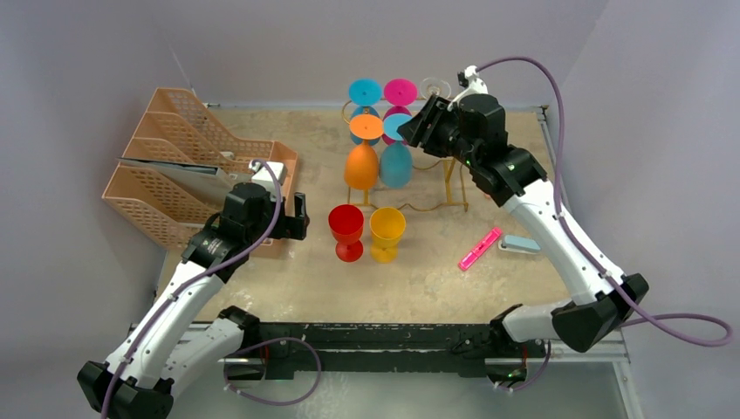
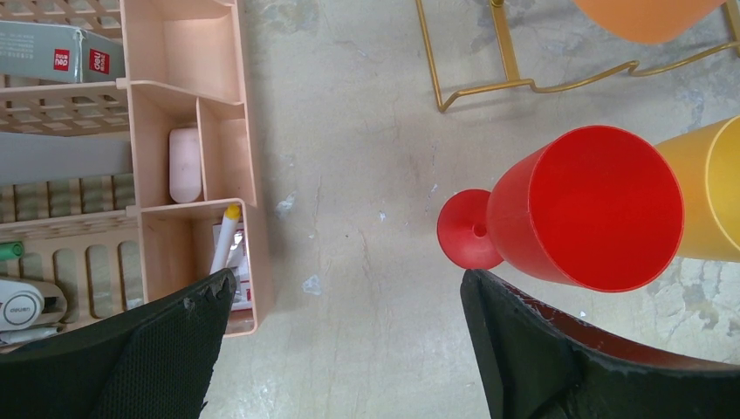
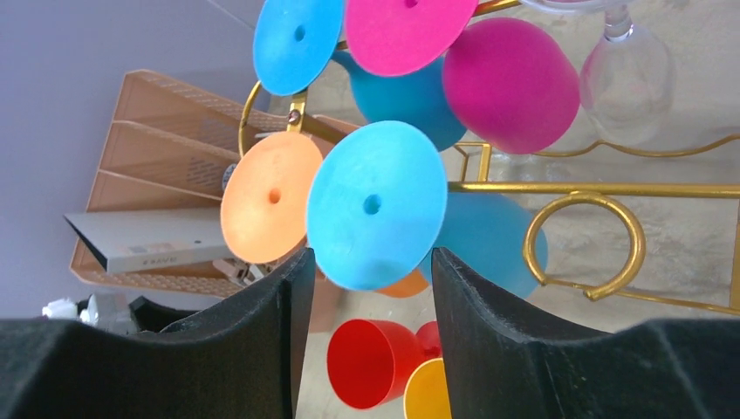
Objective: Take the wine glass off the wine glass rack
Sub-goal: Pick up the wine glass from the wine rack.
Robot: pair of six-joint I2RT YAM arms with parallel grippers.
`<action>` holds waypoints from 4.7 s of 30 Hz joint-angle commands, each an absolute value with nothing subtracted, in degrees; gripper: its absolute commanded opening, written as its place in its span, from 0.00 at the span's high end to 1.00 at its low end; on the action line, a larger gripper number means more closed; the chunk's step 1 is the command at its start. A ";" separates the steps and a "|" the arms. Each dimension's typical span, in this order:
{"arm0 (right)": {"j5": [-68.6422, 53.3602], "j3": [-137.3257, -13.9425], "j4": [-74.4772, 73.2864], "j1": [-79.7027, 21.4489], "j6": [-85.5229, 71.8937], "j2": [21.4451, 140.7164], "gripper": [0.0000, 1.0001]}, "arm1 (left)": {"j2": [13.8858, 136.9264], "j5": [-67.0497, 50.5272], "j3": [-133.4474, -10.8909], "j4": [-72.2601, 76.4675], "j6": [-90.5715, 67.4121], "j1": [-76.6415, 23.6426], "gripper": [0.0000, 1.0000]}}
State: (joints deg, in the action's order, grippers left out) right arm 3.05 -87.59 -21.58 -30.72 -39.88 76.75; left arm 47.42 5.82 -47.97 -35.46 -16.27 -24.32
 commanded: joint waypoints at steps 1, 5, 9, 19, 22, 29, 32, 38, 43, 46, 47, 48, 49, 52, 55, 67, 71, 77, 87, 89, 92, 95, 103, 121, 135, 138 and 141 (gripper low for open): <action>8.80 -88.51 -17.34 -30.59 -41.19 76.85 0.48 | 47.44 6.28 -48.78 -34.71 -15.22 -23.91 0.00; 9.65 -89.68 -17.05 -30.54 -42.07 77.99 0.49 | 47.50 6.28 -48.76 -34.72 -15.21 -23.91 0.00; 11.22 -88.21 -15.19 -30.55 -43.90 77.69 0.52 | 47.51 6.09 -48.70 -34.63 -15.16 -23.91 0.01; 12.82 -88.62 -16.83 -30.50 -44.26 78.89 0.56 | 48.23 5.10 -48.70 -34.63 -15.07 -23.91 0.01; 12.82 -88.75 -17.19 -30.50 -44.33 79.36 0.58 | 48.20 5.27 -48.72 -34.63 -15.03 -23.90 0.01; 11.81 -89.51 -18.11 -30.50 -44.21 80.36 0.62 | 48.21 5.10 -48.75 -34.54 -15.03 -23.91 0.01; 12.27 -89.73 -18.43 -30.50 -43.81 80.55 0.66 | 48.12 5.10 -48.77 -34.62 -15.03 -23.91 0.01; 12.57 -89.94 -18.34 -30.54 -43.22 79.95 0.80 | 47.91 5.19 -48.74 -34.65 -15.03 -23.91 0.01; 12.92 -89.13 -18.56 -30.51 -44.11 78.75 0.89 | 47.90 5.10 -48.74 -34.63 -15.03 -23.90 0.01; 12.75 -88.58 -18.25 -30.50 -45.21 77.78 0.96 | 47.98 5.02 -48.72 -34.69 -15.03 -23.90 0.01; 12.65 -88.42 -17.99 -30.50 -45.64 77.40 0.99 | 47.94 5.01 -48.70 -34.68 -15.03 -23.91 0.01; 12.47 -88.30 -17.96 -30.50 -46.16 77.24 1.00 | 47.97 5.01 -48.69 -34.71 -15.03 -23.91 0.01; 12.18 -88.17 -17.81 -30.50 -46.67 77.03 1.00 | 47.91 5.01 -48.72 -34.72 -15.03 -23.91 0.01; 10.90 -87.68 -16.84 -30.53 -48.12 76.28 1.00 | 47.74 5.01 -48.74 -34.67 -15.07 -23.91 0.01; 10.76 -87.13 -16.50 -30.50 -48.91 75.24 1.00 | 47.51 5.01 -48.77 -34.72 -15.12 -23.90 0.01; 7.81 -81.86 -11.83 -30.41 -57.87 73.03 1.00 | 47.97 4.83 -48.95 -34.98 -15.38 -23.91 0.01; 7.41 -81.55 -11.54 -30.29 -58.71 73.16 1.00 | 48.07 4.75 -48.92 -34.98 -15.38 -23.91 0.01; 7.08 -80.69 -10.99 -30.28 -59.84 72.58 1.00 | 48.03 4.92 -49.07 -35.40 -15.46 -23.90 0.01; 5.64 -80.68 -12.41 -30.25 -60.44 71.80 1.00 | 48.51 4.53 -49.18 -35.20 -15.68 -23.90 0.01; 5.56 -80.69 -12.73 -30.24 -60.34 71.50 1.00 | 48.51 4.48 -49.07 -35.21 -15.80 -23.91 0.01; 5.63 -80.47 -12.57 -30.28 -60.54 70.87 1.00 | 48.51 4.48 -49.15 -35.07 -15.80 -23.91 0.01; 7.59 -80.00 -12.53 -30.28 -59.98 69.28 1.00 | 48.44 4.98 -49.29 -35.30 -16.09 -23.90 0.00; 4.20 -79.19 -12.99 -30.25 -60.22 68.53 1.00 | 46.87 6.39 -48.88 -35.03 -16.43 -23.88 0.00; -1.24 -77.47 -16.39 -30.24 -53.64 63.64 1.00 | 45.81 9.29 -49.09 -36.04 -16.70 -23.86 0.00; -6.59 -74.52 -24.60 -30.25 -45.06 57.56 1.00 | 44.35 9.61 -51.21 -35.64 -13.19 -23.91 0.00; -7.47 -74.58 -26.96 -30.29 -43.93 56.97 1.00 | 44.04 6.60 -54.37 -37.22 -14.60 -23.86 0.00; -8.17 -73.10 -27.56 -30.26 -43.09 55.67 1.00 | 43.11 2.73 -58.21 -38.09 -14.76 -23.90 0.00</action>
